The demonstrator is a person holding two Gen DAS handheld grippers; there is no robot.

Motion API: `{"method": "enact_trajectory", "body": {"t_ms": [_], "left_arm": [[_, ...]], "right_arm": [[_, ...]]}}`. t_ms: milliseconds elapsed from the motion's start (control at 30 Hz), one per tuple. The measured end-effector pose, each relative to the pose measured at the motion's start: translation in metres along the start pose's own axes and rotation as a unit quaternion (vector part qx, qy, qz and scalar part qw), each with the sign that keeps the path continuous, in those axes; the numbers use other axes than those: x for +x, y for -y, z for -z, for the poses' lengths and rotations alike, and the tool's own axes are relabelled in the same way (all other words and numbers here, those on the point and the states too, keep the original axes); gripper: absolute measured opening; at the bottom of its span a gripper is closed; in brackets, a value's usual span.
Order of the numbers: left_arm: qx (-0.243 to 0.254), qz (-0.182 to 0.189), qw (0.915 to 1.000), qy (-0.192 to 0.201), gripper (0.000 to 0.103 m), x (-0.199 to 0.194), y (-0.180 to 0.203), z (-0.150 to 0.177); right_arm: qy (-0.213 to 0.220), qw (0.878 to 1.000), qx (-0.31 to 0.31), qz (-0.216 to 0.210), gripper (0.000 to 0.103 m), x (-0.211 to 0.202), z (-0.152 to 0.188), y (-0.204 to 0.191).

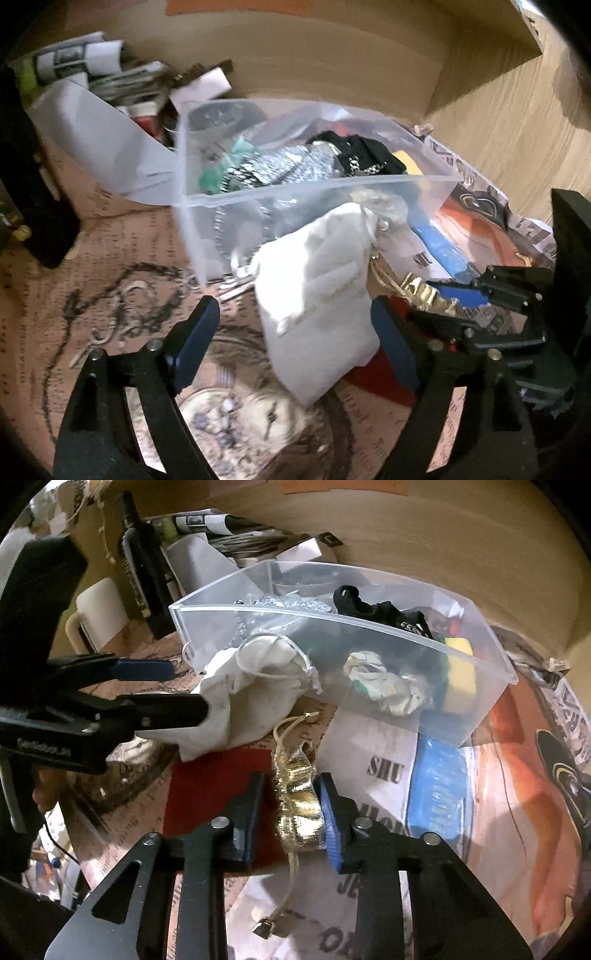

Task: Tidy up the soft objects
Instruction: 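Grasp the white drawstring bag with the left tool while the right tool grasps the gold ribbon, then carry the bag into the box with the left tool while the right tool releases the ribbon inside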

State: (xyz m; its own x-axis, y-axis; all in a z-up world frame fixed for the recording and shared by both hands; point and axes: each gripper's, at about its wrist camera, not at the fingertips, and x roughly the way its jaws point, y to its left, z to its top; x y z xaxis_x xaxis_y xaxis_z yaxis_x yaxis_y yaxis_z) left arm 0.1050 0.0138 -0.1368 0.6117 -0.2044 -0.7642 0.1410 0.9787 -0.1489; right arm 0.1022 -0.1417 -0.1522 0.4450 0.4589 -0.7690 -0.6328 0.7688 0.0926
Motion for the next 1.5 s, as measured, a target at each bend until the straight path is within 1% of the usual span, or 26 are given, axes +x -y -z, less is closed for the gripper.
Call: {"method": "enact_trajectory", "body": {"t_ms": [133, 233, 300, 333, 400, 433, 467, 533, 567, 667, 867, 1067, 1300, 1400, 1500], "left_arm": [[0.011, -0.001, 0.9999, -0.012, 0.084, 0.016, 0.009, -0.005], [0.008, 0.000, 0.9998, -0.020, 0.084, 0.027, 0.012, -0.006], [0.003, 0.009, 0.9996, -0.026, 0.076, 0.032, 0.011, -0.006], [0.002, 0.014, 0.9995, -0.030, 0.068, 0.034, 0.010, -0.007], [0.001, 0.019, 0.9995, -0.025, 0.059, 0.032, 0.010, -0.007], [0.000, 0.025, 0.9994, -0.024, 0.050, 0.031, 0.009, -0.006], [0.000, 0.028, 0.9993, -0.025, 0.044, 0.030, 0.009, -0.006], [0.006, 0.026, 0.9995, -0.017, 0.038, 0.027, 0.010, -0.003], [0.009, 0.025, 0.9996, -0.015, 0.032, 0.025, 0.010, -0.001], [0.017, 0.019, 0.9997, -0.003, 0.026, 0.014, 0.015, 0.004], [0.030, 0.010, 0.9985, 0.045, 0.025, -0.024, 0.021, 0.009], [0.020, 0.004, 0.9944, 0.103, 0.025, -0.058, 0.016, -0.005], [0.007, -0.004, 0.9890, 0.148, 0.026, -0.074, 0.013, -0.037], [0.004, -0.011, 0.9872, 0.159, 0.026, -0.078, 0.010, -0.051], [0.002, -0.019, 0.9863, 0.164, 0.026, -0.073, 0.008, -0.064]], "right_arm": [[0.006, 1.000, 0.002, 0.003, 0.019, -0.005, 0.005, 0.004], [0.010, 1.000, 0.007, 0.008, 0.016, -0.012, 0.009, 0.007], [0.014, 1.000, 0.012, 0.013, 0.015, -0.016, 0.011, 0.010], [0.016, 1.000, 0.017, 0.017, 0.014, -0.018, 0.012, 0.013], [0.023, 0.999, 0.028, 0.026, 0.014, -0.024, 0.014, 0.019], [0.027, 0.998, 0.036, 0.031, 0.014, -0.027, 0.015, 0.024], [0.032, 0.998, 0.042, 0.034, 0.014, -0.030, 0.015, 0.026], [0.042, 0.997, 0.054, 0.040, 0.014, -0.036, 0.016, 0.032], [0.049, 0.996, 0.059, 0.044, 0.013, -0.040, 0.015, 0.035], [0.067, 0.994, 0.067, 0.052, 0.013, -0.051, 0.012, 0.041], [0.109, 0.989, 0.072, 0.064, 0.013, -0.073, 0.000, 0.043], [0.162, 0.982, 0.072, 0.069, 0.013, -0.094, -0.020, 0.045], [0.209, 0.973, 0.069, 0.072, 0.013, -0.106, -0.048, 0.046], [0.220, 0.971, 0.064, 0.074, 0.013, -0.105, -0.059, 0.046], [0.223, 0.970, 0.063, 0.075, 0.013, -0.099, -0.069, 0.046]]}}
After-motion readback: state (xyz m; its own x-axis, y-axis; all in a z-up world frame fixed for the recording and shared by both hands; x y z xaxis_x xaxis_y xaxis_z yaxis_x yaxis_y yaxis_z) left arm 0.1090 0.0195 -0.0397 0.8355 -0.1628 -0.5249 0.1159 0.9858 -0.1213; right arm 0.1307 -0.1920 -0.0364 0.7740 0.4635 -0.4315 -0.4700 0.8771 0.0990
